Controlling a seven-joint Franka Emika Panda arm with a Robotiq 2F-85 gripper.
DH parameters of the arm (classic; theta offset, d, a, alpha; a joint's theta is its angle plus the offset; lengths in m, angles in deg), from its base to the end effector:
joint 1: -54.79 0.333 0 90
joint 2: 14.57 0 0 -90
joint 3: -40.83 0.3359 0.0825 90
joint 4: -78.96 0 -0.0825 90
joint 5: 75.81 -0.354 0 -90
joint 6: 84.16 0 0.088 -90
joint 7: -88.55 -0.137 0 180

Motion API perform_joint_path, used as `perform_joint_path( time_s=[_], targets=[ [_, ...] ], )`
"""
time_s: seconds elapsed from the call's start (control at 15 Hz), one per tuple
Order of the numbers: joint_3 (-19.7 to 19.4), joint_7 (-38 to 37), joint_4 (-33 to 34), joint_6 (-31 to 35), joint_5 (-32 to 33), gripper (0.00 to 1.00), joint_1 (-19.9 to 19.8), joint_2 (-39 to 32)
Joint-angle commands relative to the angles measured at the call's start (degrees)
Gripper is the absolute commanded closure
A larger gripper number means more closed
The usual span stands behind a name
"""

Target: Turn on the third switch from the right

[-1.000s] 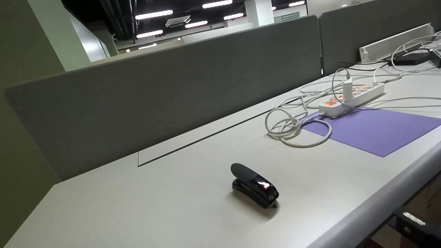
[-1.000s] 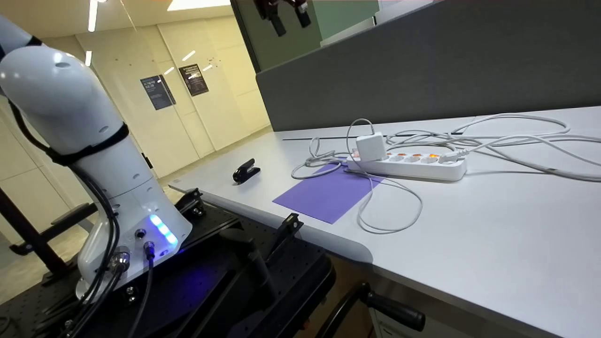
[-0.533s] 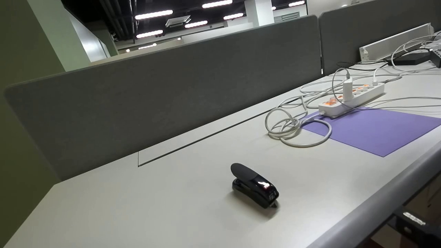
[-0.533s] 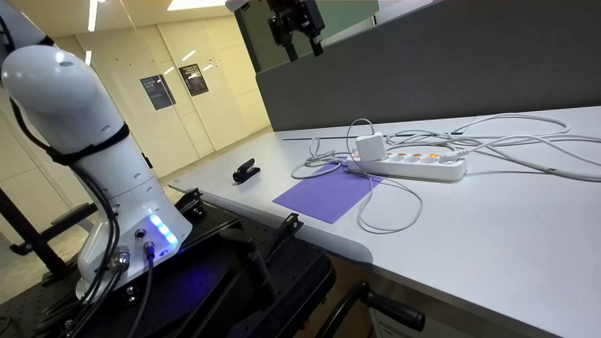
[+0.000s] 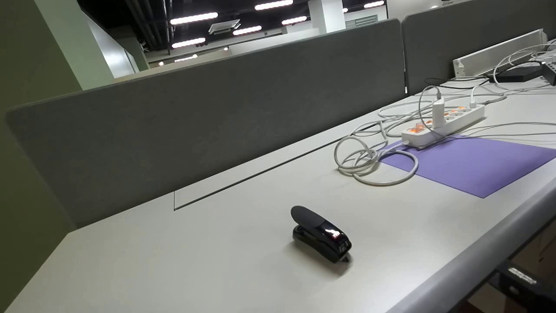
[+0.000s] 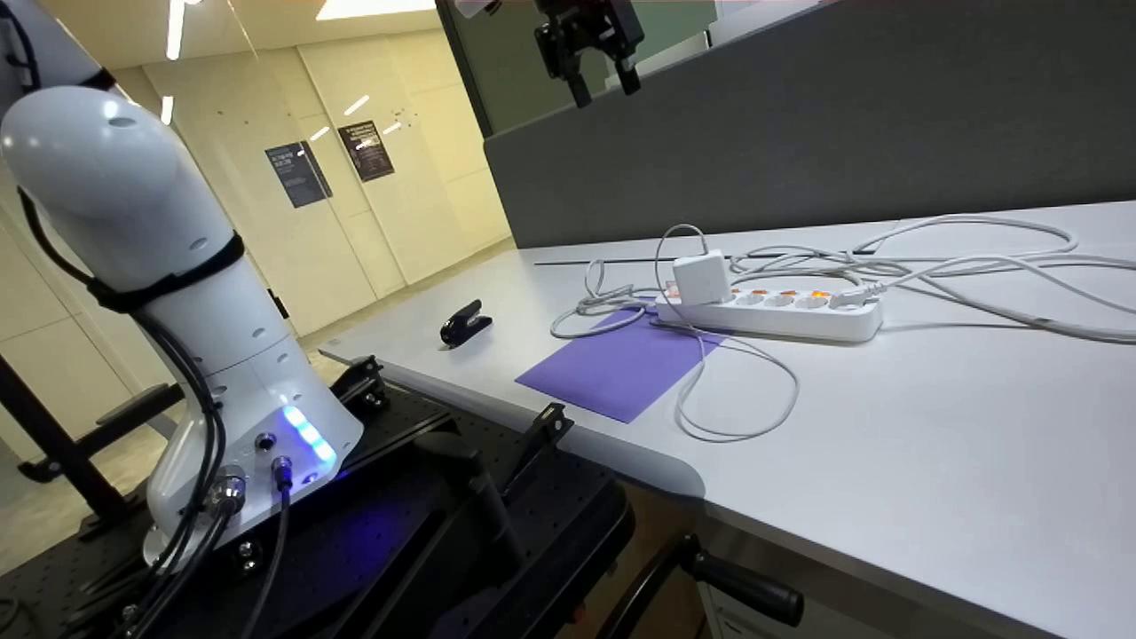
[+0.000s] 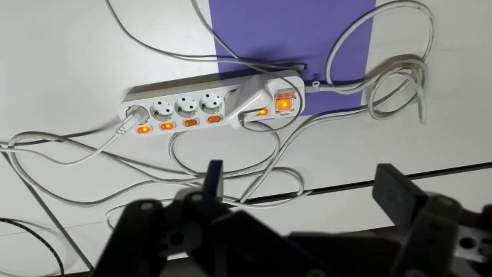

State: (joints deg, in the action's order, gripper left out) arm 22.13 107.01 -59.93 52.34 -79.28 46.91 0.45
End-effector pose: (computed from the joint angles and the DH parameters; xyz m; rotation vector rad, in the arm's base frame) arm 0.4015 -0.2026 0.4295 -3.0655 0.2760 -0.3695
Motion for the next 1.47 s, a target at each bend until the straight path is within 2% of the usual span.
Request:
perform_joint_path(
  time_s=[0.0, 0.4, 0.47, 0.53, 0.87, 1.2, 1.27, 1.33, 1.4],
  targets=[
    [-0.03, 0.57, 10.25, -0.95, -2.15, 0.0, -0.93, -10.43],
    [2.82, 1.74, 20.24, -0.52, -1.93, 0.0, -3.09, -23.11],
    [3.56, 2.24, 21.12, 0.46, -1.88, 0.07, -3.44, -24.9],
    [4.34, 2.7, 22.04, 0.66, -2.07, 0.26, -3.86, -26.4],
    [7.79, 4.27, 24.44, 2.01, -3.01, 0.62, -6.43, -32.2],
    [9.65, 5.96, 26.47, 2.38, -5.06, 0.95, -9.89, -36.42],
    [9.94, 6.19, 27.13, 2.02, -5.39, 0.99, -10.6, -37.21],
    [9.72, 4.73, 24.41, 2.51, -3.5, 1.0, -9.62, -35.15],
    [9.84, 4.89, 24.56, 2.52, -3.54, 0.91, -10.01, -35.65]
  ],
)
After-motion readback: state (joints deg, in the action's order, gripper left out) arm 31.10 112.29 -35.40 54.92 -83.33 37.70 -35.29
